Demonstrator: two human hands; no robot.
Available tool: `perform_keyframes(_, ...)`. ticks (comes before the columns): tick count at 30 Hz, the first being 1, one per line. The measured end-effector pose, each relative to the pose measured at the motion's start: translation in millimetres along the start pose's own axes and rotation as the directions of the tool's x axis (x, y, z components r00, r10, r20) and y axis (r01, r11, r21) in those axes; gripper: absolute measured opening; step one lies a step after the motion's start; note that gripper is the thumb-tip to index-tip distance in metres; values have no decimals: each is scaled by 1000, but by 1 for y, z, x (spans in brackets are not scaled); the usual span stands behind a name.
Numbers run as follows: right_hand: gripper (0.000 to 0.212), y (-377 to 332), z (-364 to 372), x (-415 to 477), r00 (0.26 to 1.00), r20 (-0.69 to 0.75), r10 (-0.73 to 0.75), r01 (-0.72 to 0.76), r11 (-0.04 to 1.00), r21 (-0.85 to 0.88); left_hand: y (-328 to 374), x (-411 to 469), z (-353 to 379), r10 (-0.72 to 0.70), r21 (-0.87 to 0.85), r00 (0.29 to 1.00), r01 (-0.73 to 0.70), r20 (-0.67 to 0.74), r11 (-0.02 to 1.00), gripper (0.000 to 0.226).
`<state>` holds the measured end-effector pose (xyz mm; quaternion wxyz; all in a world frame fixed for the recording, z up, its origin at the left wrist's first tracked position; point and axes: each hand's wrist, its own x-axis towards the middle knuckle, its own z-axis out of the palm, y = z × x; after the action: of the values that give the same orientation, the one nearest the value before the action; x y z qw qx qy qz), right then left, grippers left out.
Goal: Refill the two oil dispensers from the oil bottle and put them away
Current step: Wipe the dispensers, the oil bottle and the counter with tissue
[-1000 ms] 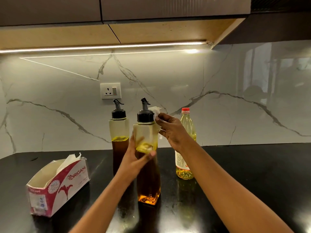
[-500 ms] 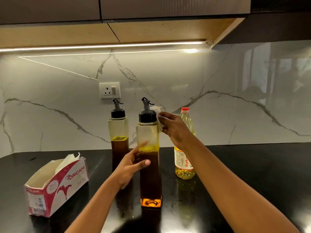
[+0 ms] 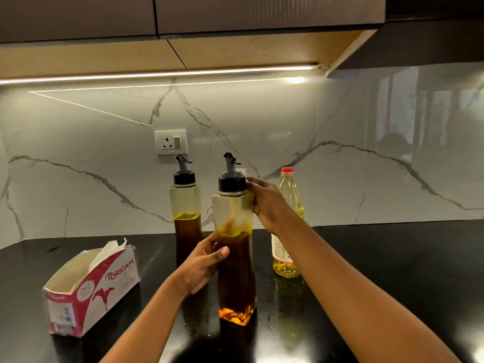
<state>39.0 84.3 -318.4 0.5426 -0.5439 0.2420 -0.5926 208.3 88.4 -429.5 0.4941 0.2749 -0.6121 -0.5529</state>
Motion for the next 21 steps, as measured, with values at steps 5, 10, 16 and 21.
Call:
perform_keyframes(5,16,0,-9,-13,985,-84,-152,146,987,-72,-8,-16,20,161,150,969,-134,-185,979,112)
perform_keyframes(10,29,6,-13,-27,933,-119,-340,302,917,-260,-18,-20,47,400,508,880,-230,-256,830,104)
perform_keyframes(16,15,0,-6,-14,988,-71,-137,126,982,-143,-13,-15,29,324,413,928,-225,-186,882,101)
perform_keyframes(21,19,2,-5,-15,987,-51,-152,144,982,-122,-6,-14,16,263,344,957,-208,-120,916,116)
